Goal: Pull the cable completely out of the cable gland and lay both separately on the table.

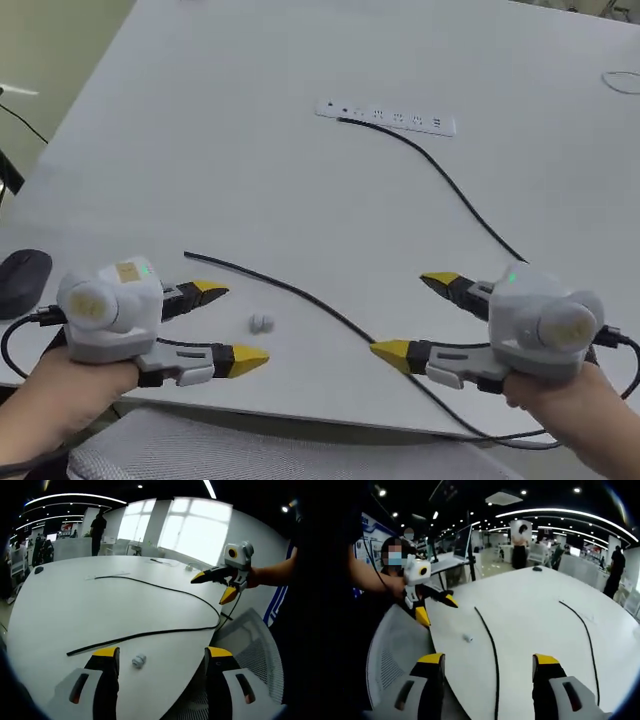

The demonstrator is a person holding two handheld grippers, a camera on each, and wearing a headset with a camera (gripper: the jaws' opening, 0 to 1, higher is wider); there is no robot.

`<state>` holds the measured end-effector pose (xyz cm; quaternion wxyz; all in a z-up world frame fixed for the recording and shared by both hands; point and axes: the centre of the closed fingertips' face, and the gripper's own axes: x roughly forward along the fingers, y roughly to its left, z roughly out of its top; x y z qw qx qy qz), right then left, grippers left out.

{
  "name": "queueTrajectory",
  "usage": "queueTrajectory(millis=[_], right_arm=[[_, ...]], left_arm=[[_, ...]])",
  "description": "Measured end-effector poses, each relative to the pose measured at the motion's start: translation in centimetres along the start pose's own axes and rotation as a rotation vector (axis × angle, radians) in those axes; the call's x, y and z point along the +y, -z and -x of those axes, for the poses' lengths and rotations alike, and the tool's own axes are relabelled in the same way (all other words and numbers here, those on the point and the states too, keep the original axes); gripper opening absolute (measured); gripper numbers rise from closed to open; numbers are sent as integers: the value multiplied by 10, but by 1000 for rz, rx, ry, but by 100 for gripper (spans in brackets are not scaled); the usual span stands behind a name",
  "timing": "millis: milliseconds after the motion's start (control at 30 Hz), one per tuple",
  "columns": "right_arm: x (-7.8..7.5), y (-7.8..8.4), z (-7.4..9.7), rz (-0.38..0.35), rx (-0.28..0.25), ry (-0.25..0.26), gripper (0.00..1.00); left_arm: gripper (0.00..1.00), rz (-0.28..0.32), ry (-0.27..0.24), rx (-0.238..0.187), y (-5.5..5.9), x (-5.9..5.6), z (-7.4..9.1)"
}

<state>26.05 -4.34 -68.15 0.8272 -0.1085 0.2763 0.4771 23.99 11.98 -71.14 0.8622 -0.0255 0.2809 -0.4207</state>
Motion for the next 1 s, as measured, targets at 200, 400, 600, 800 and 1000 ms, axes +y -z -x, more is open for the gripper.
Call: queueTrajectory(millis=[200, 400, 600, 800, 1000], right_arm=[[4, 16, 11, -56, -38, 14, 79], [5, 31, 16, -119, -46, 31, 87], [5, 42, 18, -135, -21, 31, 95], [3, 44, 18, -146, -15, 36, 99], [9, 48, 15, -136, 15, 7, 99]], left_arm=[[74, -12, -18, 15, 2, 2, 8], [83, -43, -40, 27, 6, 7, 15], [93, -56, -39, 74, 15, 7, 19], [99, -47, -45, 94, 18, 8, 21], [99, -37, -48, 107, 19, 11, 22]])
